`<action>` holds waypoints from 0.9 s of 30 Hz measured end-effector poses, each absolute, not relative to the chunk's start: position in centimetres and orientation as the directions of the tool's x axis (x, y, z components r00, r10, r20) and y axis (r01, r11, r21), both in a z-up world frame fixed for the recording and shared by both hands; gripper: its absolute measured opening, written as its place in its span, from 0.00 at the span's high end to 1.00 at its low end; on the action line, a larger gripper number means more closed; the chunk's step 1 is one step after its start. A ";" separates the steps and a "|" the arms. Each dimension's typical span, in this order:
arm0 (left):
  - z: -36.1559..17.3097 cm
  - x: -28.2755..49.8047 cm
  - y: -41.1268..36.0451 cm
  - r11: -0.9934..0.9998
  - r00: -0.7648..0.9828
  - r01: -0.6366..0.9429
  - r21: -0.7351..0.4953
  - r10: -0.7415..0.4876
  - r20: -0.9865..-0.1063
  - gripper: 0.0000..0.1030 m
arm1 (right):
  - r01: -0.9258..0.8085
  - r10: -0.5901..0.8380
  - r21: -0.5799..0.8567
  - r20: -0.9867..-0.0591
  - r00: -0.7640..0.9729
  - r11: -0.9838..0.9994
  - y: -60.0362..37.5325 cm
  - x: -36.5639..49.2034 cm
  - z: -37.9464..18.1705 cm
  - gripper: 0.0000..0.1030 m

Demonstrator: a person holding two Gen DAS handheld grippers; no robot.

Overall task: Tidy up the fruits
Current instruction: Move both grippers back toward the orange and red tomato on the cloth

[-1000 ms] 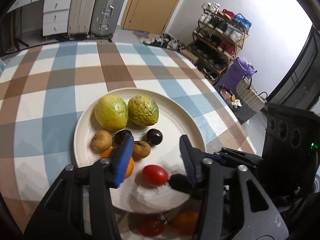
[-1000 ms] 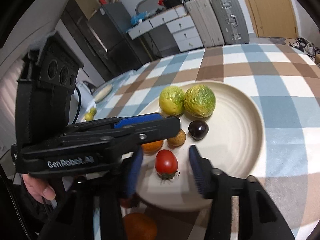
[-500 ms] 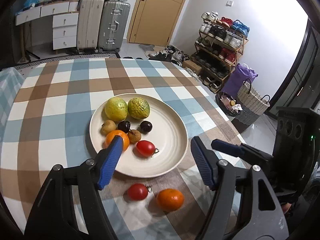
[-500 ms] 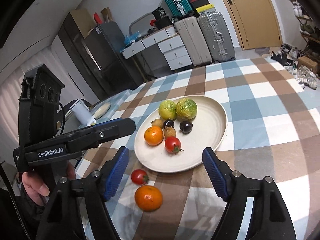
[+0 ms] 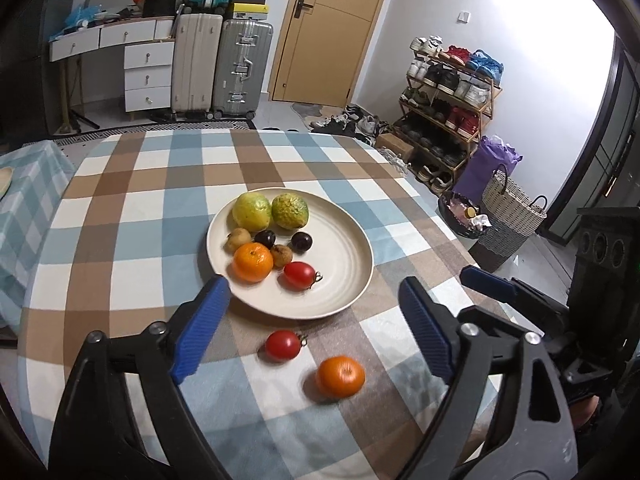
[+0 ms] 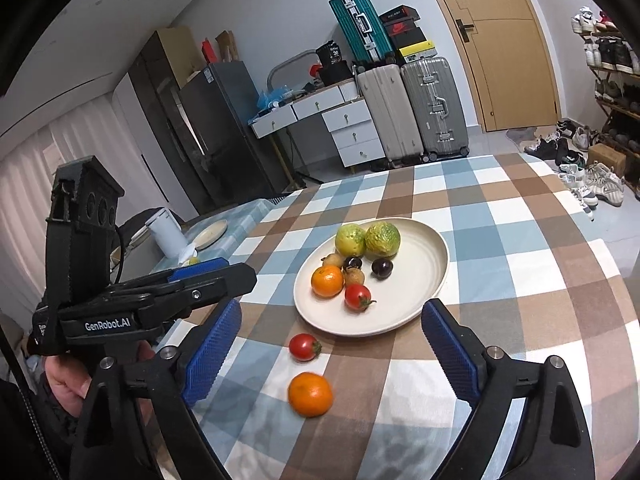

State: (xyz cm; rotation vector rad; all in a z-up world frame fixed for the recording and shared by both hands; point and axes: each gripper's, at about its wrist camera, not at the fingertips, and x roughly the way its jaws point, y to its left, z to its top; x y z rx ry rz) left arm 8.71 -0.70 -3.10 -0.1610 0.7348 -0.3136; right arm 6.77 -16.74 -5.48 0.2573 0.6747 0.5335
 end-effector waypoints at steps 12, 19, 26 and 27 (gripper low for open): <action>-8.4 5.0 1.9 0.953 0.703 0.119 -0.278 -0.279 -0.655 0.01 | -0.397 0.549 0.379 -0.557 0.624 0.836 -15.5 4.2 -7.9 0.04; -11.5 4.6 2.3 0.961 0.688 0.098 -0.257 -0.252 -0.680 0.01 | -0.395 0.556 0.392 -0.610 0.565 0.831 -14.2 4.5 -10.9 0.03; -13.0 5.1 3.0 0.959 0.674 0.088 -0.270 -0.257 -0.692 0.01 | -0.371 0.584 0.451 -0.646 0.491 0.811 -13.4 5.8 -13.2 0.04; -13.1 5.2 3.1 0.958 0.675 0.087 -0.272 -0.257 -0.692 0.01 | -0.368 0.589 0.460 -0.648 0.483 0.808 -13.3 6.0 -13.4 0.04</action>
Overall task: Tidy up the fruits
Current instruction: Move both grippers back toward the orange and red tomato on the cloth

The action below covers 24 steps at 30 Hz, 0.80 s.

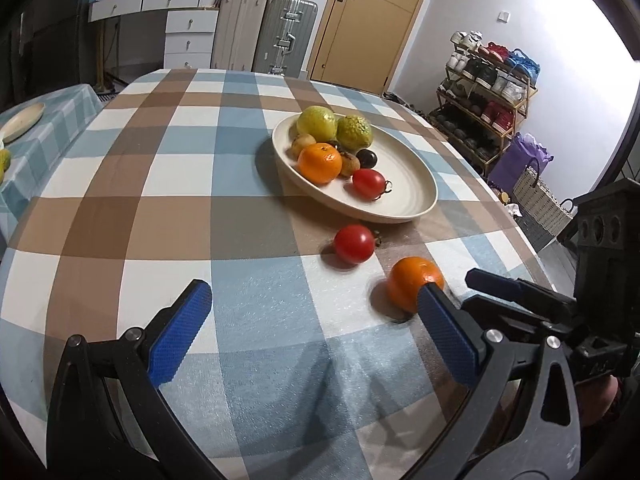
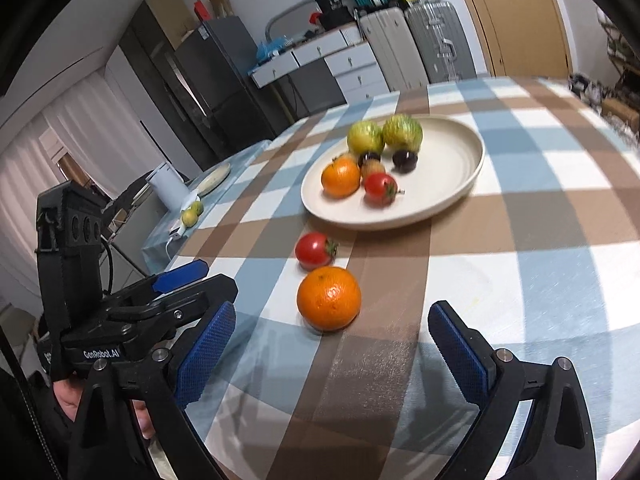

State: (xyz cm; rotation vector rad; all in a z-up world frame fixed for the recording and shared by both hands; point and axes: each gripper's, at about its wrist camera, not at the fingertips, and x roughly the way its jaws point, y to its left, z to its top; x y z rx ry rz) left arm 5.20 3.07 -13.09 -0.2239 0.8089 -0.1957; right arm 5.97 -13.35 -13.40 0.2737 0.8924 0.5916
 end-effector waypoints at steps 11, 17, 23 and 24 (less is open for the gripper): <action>-13.7 6.4 4.2 0.949 0.667 0.072 -0.306 -0.274 -0.693 0.01 | -0.370 0.599 0.474 -0.677 0.428 0.799 -11.7 7.6 -14.4 0.30; -13.9 6.6 4.3 0.948 0.660 0.073 -0.311 -0.279 -0.698 0.01 | -0.365 0.586 0.463 -0.698 0.412 0.808 -11.4 8.1 -14.9 0.55; -13.9 6.9 4.3 0.952 0.659 0.071 -0.298 -0.269 -0.702 0.01 | -0.385 0.596 0.461 -0.686 0.417 0.800 -11.3 7.8 -14.7 0.60; -13.9 7.0 4.4 0.953 0.658 0.068 -0.296 -0.266 -0.705 0.01 | -0.392 0.597 0.457 -0.681 0.423 0.799 -11.4 7.7 -14.5 0.61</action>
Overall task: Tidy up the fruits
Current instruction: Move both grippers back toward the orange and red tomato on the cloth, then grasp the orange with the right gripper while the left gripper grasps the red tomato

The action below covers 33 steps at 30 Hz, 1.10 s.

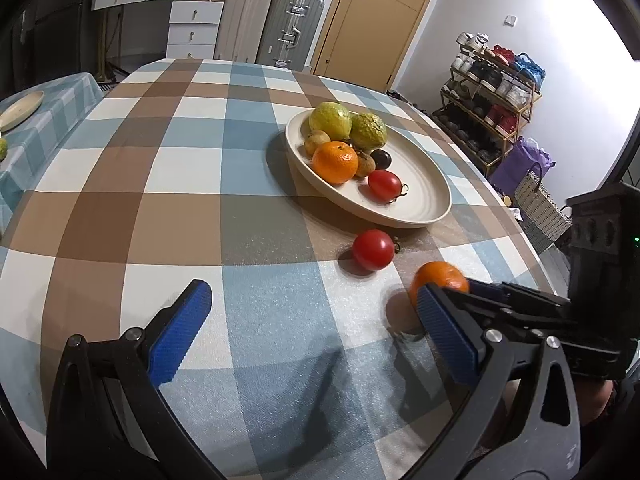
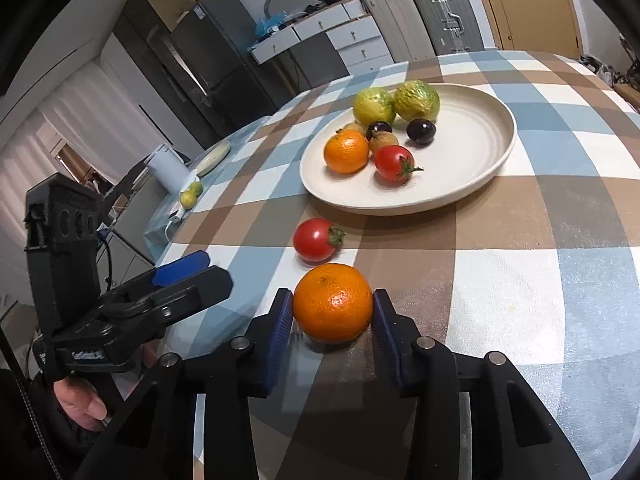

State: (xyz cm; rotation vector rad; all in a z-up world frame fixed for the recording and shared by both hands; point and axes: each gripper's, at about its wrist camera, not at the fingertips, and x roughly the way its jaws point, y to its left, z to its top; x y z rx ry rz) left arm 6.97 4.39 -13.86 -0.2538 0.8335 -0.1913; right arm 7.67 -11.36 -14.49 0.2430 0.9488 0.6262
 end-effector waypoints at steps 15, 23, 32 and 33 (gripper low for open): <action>-13.9 9.9 2.5 0.969 0.616 0.090 -0.228 -0.234 -0.752 0.01 | -0.395 0.595 0.445 -0.621 0.511 0.804 -15.8 7.5 -13.1 0.61; -14.2 12.1 0.2 0.963 0.568 0.164 -0.215 -0.270 -0.777 0.02 | -0.413 0.606 0.444 -0.595 0.528 0.795 -17.5 7.2 -12.5 0.60; -14.9 13.7 -0.9 0.947 0.516 0.210 -0.243 -0.319 -0.795 0.51 | -0.428 0.631 0.464 -0.571 0.526 0.776 -18.0 7.7 -12.4 0.60; -15.0 13.8 -1.0 0.944 0.508 0.219 -0.246 -0.326 -0.798 0.60 | -0.428 0.635 0.470 -0.567 0.525 0.772 -18.1 7.7 -12.4 0.60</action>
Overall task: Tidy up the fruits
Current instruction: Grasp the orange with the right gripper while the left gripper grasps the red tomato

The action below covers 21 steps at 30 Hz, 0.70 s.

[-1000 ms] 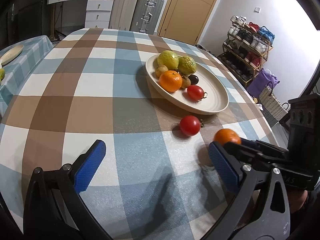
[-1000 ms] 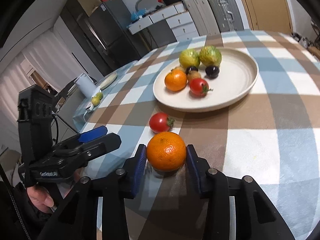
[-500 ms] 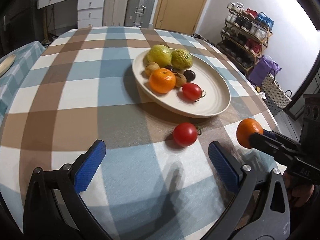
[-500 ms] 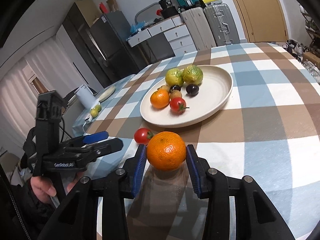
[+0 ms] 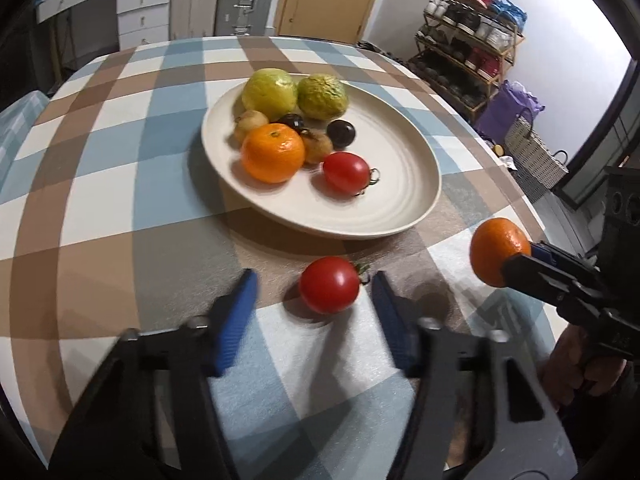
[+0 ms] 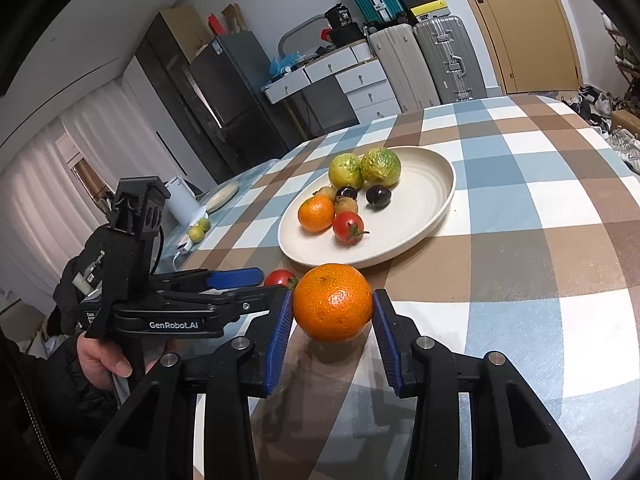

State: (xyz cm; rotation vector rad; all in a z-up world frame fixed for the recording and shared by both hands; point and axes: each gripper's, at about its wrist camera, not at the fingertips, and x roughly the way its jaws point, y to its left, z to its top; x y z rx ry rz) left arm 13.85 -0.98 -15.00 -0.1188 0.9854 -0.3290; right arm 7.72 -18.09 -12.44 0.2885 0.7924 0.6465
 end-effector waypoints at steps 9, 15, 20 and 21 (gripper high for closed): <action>-14.7 13.4 -1.9 0.927 0.470 0.274 -0.255 -0.360 -0.806 0.73 | -0.408 0.654 0.512 -0.561 0.508 0.756 -18.4 8.2 -13.0 0.60; -13.8 12.8 -1.8 0.924 0.489 0.282 -0.258 -0.370 -0.790 0.73 | -0.405 0.657 0.519 -0.556 0.510 0.753 -18.6 8.3 -13.0 0.60; -12.8 12.6 -1.5 0.922 0.511 0.284 -0.263 -0.378 -0.772 0.73 | -0.397 0.648 0.513 -0.561 0.516 0.761 -18.5 8.2 -13.0 0.60; -12.6 12.6 -1.4 0.920 0.514 0.287 -0.266 -0.382 -0.768 0.73 | -0.399 0.644 0.507 -0.563 0.517 0.764 -18.4 8.2 -12.9 0.60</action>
